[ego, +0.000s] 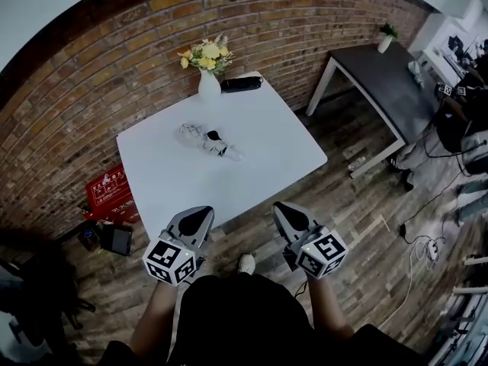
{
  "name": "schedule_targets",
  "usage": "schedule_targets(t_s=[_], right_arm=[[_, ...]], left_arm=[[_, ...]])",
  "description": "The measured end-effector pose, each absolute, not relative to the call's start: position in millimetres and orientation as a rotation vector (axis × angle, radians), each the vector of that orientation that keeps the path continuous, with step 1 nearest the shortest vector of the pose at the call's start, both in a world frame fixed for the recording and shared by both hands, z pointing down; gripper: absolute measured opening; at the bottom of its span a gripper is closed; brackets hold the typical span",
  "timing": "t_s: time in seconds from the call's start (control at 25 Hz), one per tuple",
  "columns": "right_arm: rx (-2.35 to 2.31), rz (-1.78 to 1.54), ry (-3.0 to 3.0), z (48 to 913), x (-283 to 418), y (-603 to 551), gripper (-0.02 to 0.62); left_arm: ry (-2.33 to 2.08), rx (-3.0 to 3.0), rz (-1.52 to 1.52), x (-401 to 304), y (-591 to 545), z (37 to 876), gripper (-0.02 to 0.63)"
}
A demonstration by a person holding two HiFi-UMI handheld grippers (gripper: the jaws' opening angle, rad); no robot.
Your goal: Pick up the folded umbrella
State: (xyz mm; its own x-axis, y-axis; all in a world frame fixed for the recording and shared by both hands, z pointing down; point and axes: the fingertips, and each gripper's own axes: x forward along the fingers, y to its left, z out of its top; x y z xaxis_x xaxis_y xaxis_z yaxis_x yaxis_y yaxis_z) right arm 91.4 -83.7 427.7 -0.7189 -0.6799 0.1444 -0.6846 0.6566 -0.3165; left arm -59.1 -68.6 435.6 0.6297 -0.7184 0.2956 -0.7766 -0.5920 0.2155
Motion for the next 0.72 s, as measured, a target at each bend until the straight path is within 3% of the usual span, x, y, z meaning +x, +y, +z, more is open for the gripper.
schedule_targets(t_s=[0.72], right_arm=[[1.123, 0.608, -2.831, 440.0, 102.7, -127.1, 0.023]], left_arm=[[-1.246, 2.475, 0.289, -55.4, -114.8, 453.1, 0.015]])
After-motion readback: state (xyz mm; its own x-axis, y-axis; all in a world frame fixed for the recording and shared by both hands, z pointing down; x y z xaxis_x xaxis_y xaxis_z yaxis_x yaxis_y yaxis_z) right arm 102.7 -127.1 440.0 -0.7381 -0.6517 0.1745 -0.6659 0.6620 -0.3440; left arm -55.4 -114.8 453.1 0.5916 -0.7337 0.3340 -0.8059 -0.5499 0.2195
